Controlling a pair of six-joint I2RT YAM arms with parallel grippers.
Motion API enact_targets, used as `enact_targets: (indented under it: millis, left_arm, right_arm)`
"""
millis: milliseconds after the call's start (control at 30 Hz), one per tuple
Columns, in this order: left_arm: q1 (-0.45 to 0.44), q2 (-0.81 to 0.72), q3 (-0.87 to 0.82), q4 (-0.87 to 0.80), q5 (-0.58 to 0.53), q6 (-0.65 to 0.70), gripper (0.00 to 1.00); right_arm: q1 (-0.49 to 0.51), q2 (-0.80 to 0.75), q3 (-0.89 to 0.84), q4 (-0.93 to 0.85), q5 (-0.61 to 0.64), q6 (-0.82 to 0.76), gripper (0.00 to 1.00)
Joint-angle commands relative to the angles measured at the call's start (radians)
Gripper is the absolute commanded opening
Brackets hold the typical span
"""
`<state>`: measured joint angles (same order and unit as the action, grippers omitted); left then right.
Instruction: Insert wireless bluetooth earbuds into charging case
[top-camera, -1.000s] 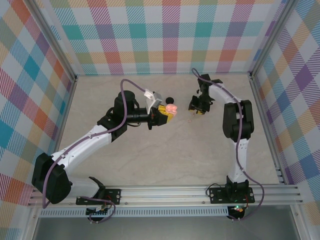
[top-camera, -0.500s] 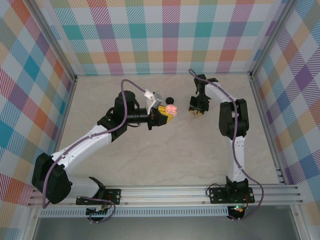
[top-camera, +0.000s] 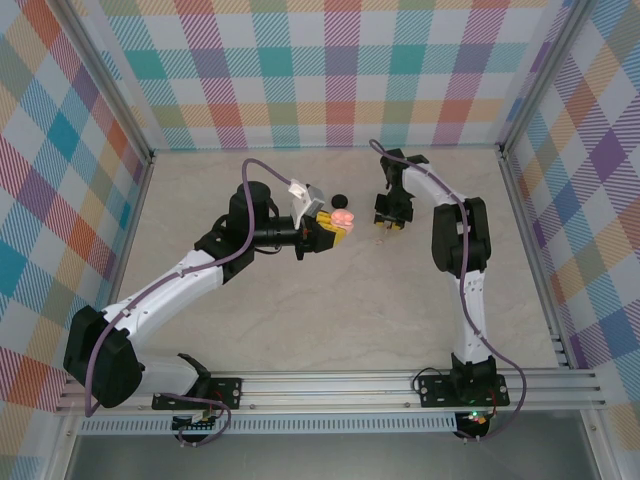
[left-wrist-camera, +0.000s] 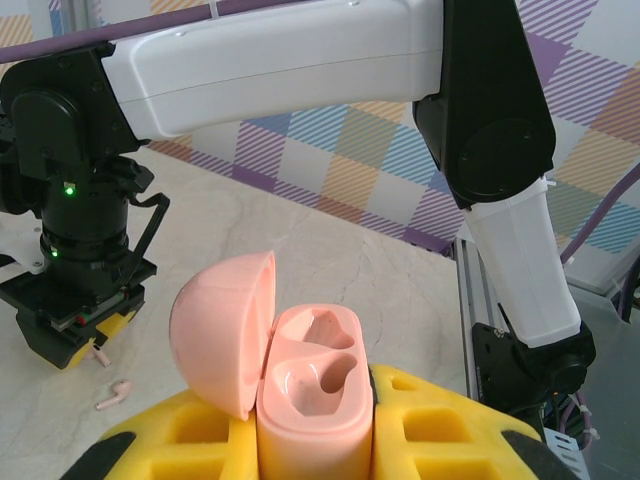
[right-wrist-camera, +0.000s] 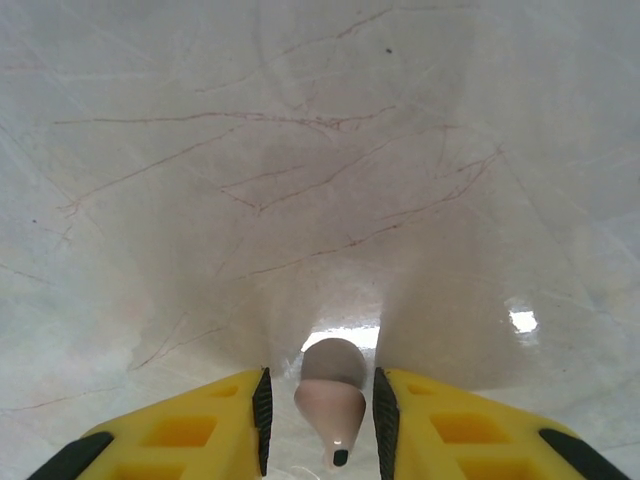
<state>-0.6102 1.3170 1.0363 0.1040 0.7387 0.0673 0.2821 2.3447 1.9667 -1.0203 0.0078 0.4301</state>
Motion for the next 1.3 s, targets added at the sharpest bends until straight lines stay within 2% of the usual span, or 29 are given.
enact_targets:
  millis: [0, 633, 867, 1267]
  left_arm:
    - [0.004, -0.022, 0.011, -0.004, 0.004, 0.01, 0.1]
    - [0.004, -0.02, 0.008, -0.005, 0.0, 0.008, 0.1]
    - [0.004, -0.025, 0.005, -0.007, -0.002, 0.01, 0.1]
    - [0.004, -0.033, 0.0, -0.013, -0.009, 0.011, 0.1]
  right_arm:
    - [0.008, 0.026, 0.029, -0.048, 0.021, -0.008, 0.35]
    - [0.02, 0.085, 0.058, -0.072, 0.023, -0.024, 0.33]
    - [0.02, 0.096, 0.063, -0.064, -0.007, -0.025, 0.29]
    - [0.02, 0.045, 0.036, -0.02, -0.03, -0.101, 0.25]
